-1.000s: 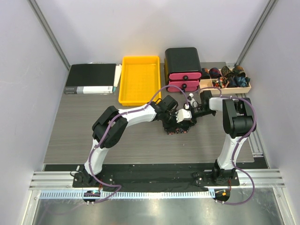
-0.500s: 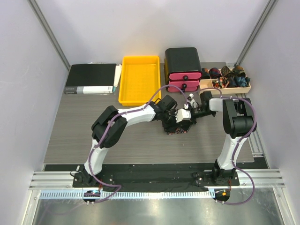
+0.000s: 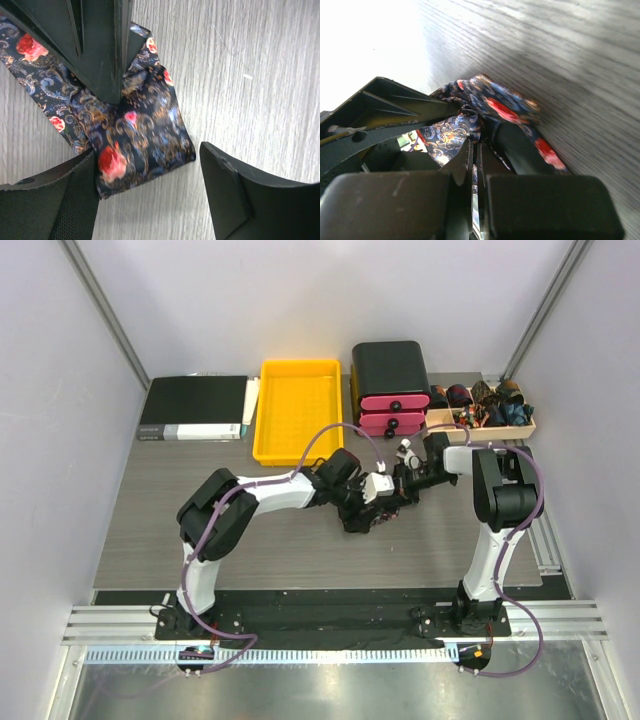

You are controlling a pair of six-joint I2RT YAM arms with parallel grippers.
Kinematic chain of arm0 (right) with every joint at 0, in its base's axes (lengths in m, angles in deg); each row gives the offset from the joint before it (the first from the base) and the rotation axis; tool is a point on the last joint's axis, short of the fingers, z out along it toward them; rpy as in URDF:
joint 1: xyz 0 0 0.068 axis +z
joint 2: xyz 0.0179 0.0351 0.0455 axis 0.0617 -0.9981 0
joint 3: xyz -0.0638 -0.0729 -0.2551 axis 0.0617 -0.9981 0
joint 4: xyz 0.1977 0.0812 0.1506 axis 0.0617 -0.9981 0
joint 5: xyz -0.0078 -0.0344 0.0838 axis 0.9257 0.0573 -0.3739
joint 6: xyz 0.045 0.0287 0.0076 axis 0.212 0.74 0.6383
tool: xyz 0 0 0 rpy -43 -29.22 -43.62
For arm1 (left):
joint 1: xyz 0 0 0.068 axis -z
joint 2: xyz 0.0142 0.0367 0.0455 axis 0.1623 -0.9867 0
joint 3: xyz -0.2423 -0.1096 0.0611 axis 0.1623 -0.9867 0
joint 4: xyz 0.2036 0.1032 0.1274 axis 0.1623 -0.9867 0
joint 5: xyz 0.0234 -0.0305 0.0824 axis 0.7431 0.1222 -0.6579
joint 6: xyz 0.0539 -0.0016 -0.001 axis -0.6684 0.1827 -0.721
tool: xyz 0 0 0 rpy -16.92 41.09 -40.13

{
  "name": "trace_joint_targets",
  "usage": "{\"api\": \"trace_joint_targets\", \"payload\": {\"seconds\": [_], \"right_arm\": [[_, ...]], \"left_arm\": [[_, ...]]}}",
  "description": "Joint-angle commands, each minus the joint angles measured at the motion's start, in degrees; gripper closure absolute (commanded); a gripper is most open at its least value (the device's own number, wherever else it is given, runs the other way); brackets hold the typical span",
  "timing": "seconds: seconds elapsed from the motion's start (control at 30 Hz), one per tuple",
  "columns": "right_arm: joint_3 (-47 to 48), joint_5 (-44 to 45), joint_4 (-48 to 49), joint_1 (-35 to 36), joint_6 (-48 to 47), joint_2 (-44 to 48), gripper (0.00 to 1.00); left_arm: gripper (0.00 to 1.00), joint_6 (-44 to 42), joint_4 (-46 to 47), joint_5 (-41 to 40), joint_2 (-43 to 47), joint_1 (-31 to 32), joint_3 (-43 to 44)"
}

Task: Roll the ties
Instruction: Roll the tie at the center of the board.

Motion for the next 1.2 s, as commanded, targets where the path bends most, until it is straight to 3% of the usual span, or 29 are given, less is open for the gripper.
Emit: {"api": "trace_joint_targets", "payload": {"seconds": [0.0,0.17,0.5,0.67,0.87,1.0,1.1,1.17], "right_arm": [[0.12,17.17,0.58,0.82,-5.0,-1.07,0.99],[1.34,20.25,-0.64,2.32,-4.29,-1.16,0.99],[-0.06,24.65,-2.93,5.83,-1.57,-0.46,0.99],[-0.94,24.73,-2.94,6.18,-0.08,-0.9,0.99],[-2.51,25.09,-1.8,6.45,2.73,-0.72,0.99],[-4.1,24.91,0.14,6.54,5.37,-0.63,0.99],[-4.1,24.47,0.58,6.54,6.6,-1.6,0.99],[-3.93,23.25,0.84,6.54,7.13,-1.69,0.99]], "left_arm": [[0.25,4.08,1.22,0.67,1.8,-0.88,-3.33],[0.24,6.62,3.33,-1.25,0.74,-0.96,-2.98],[0.26,20.85,9.75,-12.51,0.92,-1.05,-5.35],[0.25,25.78,22.04,-9.89,6.44,-1.4,-14.57],[0.23,24.65,33.03,-4.34,7.95,-1.67,-21.96],[0.23,22.45,33.75,-3.29,5.76,-1.67,-20.83],[0.32,19.74,32.36,-2.67,4.79,-1.49,-19.86],[0.37,16.93,26.58,-3.1,4.17,-1.49,-18.28]]}}
